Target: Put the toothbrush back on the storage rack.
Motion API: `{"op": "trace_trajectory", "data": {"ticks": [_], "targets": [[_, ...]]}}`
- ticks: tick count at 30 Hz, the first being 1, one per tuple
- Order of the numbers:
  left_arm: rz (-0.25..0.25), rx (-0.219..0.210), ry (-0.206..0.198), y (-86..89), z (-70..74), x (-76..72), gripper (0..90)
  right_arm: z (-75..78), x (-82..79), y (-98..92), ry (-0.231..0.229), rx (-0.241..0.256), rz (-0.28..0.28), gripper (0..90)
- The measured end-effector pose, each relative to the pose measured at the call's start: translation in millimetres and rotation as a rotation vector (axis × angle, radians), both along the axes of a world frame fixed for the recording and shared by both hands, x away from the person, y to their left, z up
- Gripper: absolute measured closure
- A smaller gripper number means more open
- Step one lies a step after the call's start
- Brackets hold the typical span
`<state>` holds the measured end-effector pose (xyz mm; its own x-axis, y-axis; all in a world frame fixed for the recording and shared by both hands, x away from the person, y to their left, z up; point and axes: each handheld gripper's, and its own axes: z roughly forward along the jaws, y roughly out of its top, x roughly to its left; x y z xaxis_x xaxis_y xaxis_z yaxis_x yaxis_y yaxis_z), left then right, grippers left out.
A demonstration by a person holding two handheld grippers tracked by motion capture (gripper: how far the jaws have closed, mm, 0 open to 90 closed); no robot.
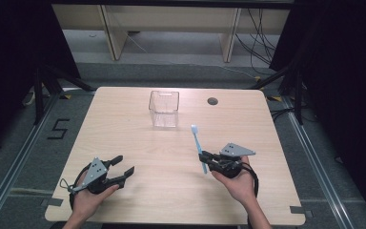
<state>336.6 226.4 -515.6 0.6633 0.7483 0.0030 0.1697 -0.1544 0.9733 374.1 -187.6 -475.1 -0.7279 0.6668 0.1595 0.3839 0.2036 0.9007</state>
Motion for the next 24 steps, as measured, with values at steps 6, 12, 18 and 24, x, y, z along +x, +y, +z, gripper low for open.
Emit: {"op": "trace_trajectory", "data": {"ticks": [6,12,18,24], "targets": [[-0.011,-0.05,0.009,-3.0,8.9,0.0,35.9,-1.3,-5.3,6.3,-0.027,0.028,-0.014,78.9],[-0.033,-0.098,0.014,-8.6,19.6,5.5,36.6,-2.7,-6.4,11.3,-0.048,0.072,-0.034,78.9],[-0.063,-0.13,0.032,-15.4,27.1,11.2,39.5,-3.5,-7.4,16.4,-0.075,0.106,-0.061,78.9],[-0.1,-0.169,0.036,-28.2,39.9,19.7,40.1,-5.5,-7.6,22.8,-0.09,0.126,-0.084,78.9]]}}
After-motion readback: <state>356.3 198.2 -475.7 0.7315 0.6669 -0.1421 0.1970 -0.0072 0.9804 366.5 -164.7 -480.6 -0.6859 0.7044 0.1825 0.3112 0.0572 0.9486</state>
